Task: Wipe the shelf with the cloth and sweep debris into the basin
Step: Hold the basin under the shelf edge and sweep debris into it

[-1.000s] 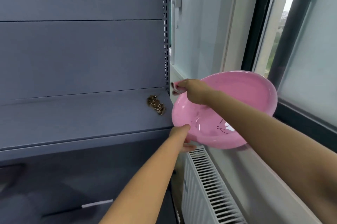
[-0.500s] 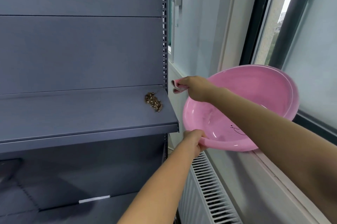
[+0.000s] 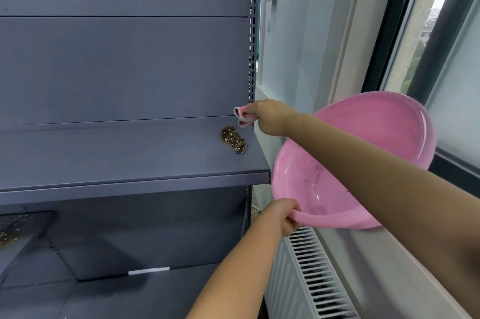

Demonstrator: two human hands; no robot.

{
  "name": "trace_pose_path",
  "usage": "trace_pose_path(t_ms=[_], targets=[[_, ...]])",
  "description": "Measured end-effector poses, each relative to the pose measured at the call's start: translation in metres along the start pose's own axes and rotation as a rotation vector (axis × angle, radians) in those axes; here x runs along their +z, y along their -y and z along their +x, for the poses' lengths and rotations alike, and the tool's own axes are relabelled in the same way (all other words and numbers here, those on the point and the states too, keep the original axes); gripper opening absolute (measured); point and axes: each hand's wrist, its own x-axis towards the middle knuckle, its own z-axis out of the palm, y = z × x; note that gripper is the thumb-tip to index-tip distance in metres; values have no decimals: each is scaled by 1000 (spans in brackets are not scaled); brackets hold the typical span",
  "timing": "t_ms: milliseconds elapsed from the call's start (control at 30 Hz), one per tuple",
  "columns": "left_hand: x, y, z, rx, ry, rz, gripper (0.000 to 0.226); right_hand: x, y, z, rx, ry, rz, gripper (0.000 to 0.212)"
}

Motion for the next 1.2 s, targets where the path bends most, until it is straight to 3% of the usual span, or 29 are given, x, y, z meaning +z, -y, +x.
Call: trace_pose_path(t_ms=[167, 400, 667, 1000, 1200], targets=[[-13, 6, 0, -16, -26, -6, 25, 6, 7, 1, -17, 44, -2, 31], [-31, 19, 9, -42, -57, -78, 21, 15, 10, 4, 24, 69, 7, 35], [-91, 14, 18, 145, -252, 93, 25, 27, -1, 3, 40, 113, 30, 36], [-122, 12, 38, 181, -286, 123, 40, 26, -19, 7, 162, -3, 114, 56], [-123, 17, 52, 157, -351, 82, 37, 49, -41, 45, 70, -7, 192, 52]])
